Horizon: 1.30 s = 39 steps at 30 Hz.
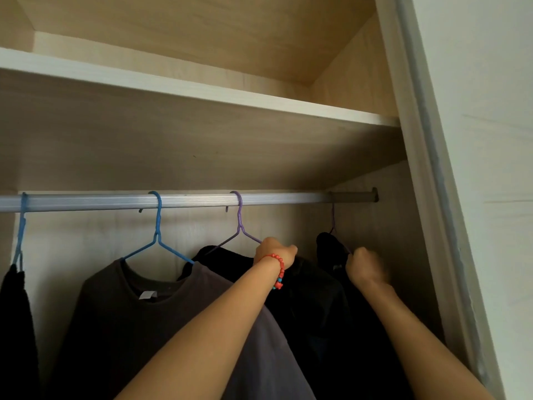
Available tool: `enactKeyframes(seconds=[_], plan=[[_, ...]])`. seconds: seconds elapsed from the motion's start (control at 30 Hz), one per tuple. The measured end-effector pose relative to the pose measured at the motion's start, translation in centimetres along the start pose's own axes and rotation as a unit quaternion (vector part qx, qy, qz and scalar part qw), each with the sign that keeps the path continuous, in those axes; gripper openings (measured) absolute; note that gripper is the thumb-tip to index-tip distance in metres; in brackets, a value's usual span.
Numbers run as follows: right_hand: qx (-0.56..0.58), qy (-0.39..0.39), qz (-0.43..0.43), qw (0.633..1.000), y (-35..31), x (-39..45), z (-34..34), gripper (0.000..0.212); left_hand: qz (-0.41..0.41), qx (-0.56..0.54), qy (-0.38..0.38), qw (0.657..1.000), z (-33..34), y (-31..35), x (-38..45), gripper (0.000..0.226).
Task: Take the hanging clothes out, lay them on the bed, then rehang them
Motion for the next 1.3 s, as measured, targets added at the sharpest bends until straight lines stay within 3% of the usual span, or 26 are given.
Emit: enactKeyframes(seconds=[0.3,0.83,0.93,1.1,1.2,1.3], plan=[[-0.024,-0.002,-0.002,1.000,0.9,0.9,0.7,0.028,-0.029,-0.041,-0.062,0.997,2.2,-0.1,0.7,0.040],[0.025,0.000,-0.005,1.000,0.5,1.0,0.6,0.036,0.015,0.016,-0.107,0.994,3.7,1.4,0.3,0.032],[0.025,0.012,-0.010,1.000,-0.3,0.8,-0.5,0.038,0.072,0.139,-0.048,0.987,2.4,2.1,0.2,0.042],[0.024,0.097,-0.138,0.985,-5.9,-0.7,-4.1,0.038,0.124,0.264,0.176,0.940,-4.0,2.5,-0.8,0.060],[0.071,0.050,-0.209,0.974,-9.7,-1.9,-3.9,0.036,0.094,0.275,0.255,0.922,-8.7,0.8,-0.8,0.053],[0.032,-0.023,-0.226,0.973,-11.6,-2.4,-2.1,0.037,0.042,0.274,0.287,0.917,-12.3,-2.1,-0.8,0.049]])
Point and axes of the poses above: each hand's wrist, its own x-axis towards the middle knuckle, its own z-axis out of the palm, y = z × x, the point moved 8 cm from there along x, towards the middle knuckle, and after that the axes turned 9 degrees about -z, right-handed, at the moved point
